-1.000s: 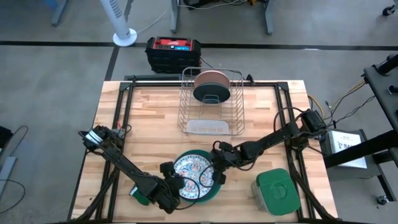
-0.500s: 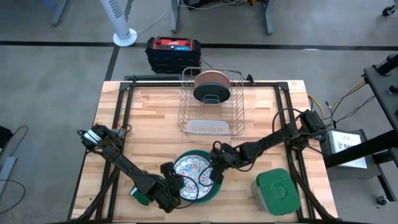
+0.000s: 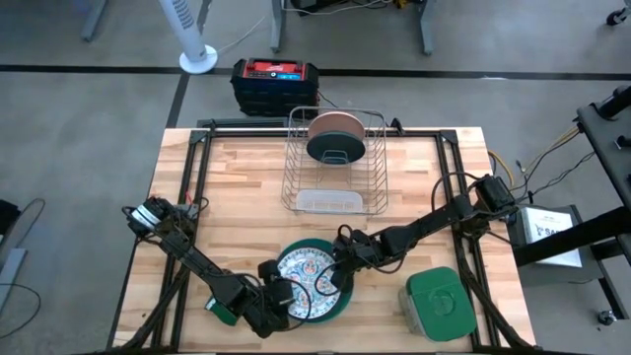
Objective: Sort dishes
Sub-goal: Put the white patterned plate in the dishwasher rack
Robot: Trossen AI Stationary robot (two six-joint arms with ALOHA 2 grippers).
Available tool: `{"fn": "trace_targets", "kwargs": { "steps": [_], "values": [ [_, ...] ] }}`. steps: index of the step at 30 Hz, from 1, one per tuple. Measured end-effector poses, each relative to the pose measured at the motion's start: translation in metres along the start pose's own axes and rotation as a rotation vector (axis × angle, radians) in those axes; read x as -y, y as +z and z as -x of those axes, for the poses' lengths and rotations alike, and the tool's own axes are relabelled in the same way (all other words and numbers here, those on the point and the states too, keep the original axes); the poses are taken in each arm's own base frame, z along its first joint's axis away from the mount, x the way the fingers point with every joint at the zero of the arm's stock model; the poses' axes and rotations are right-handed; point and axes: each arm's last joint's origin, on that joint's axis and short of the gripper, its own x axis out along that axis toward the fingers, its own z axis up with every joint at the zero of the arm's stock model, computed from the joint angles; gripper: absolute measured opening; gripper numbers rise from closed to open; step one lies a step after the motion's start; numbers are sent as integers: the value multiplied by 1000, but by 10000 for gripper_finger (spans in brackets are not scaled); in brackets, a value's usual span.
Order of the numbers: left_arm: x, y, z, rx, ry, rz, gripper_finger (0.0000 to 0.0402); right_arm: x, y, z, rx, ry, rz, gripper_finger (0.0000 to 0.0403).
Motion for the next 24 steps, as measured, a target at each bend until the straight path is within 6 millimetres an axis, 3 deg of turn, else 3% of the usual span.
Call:
{"fn": "trace_targets", "kwargs": {
  "steps": [6, 13, 24],
  "values": [
    [0, -2, -3, 20, 18, -2, 233, -1, 1, -3, 18, 9, 24, 185],
    [0, -5, -8, 46, 50, -7, 233, 0, 0, -5, 26, -3, 72, 162],
    [-6, 11, 28, -10, 36, -90, 233, -1, 0, -6, 34, -1, 127, 101]
  ]
}}
